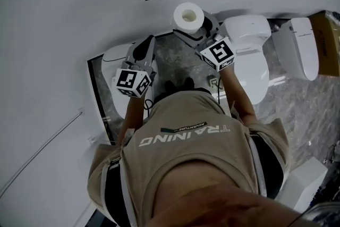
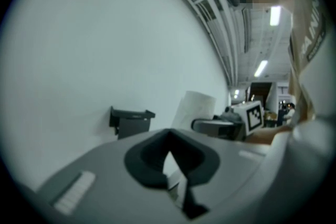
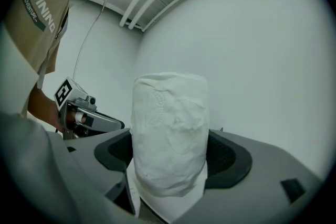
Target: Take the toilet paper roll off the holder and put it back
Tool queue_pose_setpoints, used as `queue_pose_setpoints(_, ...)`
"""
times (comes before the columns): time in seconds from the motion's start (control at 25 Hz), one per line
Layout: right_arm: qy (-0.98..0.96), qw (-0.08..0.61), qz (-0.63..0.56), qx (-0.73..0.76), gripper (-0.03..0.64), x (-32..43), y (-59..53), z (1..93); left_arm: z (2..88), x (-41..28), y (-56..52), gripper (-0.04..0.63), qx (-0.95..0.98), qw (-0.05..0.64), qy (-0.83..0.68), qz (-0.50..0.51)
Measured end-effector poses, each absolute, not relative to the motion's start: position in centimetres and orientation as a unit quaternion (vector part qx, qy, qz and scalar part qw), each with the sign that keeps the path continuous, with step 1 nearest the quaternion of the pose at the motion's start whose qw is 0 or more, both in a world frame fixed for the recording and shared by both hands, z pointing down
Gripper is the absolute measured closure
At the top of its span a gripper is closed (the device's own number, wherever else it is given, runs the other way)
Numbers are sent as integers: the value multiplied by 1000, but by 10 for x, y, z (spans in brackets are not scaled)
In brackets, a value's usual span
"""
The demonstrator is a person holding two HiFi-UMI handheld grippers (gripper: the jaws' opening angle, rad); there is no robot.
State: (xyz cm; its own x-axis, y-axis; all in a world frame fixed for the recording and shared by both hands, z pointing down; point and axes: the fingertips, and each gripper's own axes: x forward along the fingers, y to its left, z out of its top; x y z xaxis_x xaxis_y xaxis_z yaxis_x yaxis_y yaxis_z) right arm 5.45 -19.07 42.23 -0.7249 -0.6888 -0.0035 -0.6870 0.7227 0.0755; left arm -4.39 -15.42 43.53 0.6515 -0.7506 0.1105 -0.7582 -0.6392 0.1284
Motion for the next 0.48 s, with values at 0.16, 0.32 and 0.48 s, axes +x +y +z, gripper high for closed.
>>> queue_pose_setpoints(0.16, -925, 13, -46, 378, 261, 40, -197, 413, 429, -55, -156, 595, 909, 71, -410, 17)
queue_pose_setpoints(0.32, -923, 12, -54, 381, 261, 23, -211, 403, 429, -65, -162, 595, 911, 70, -407, 9)
queue_pose_setpoints(0.48, -916, -2, -66, 395, 261, 3, -252, 386, 427, -69, -165, 595, 913, 69, -402, 3)
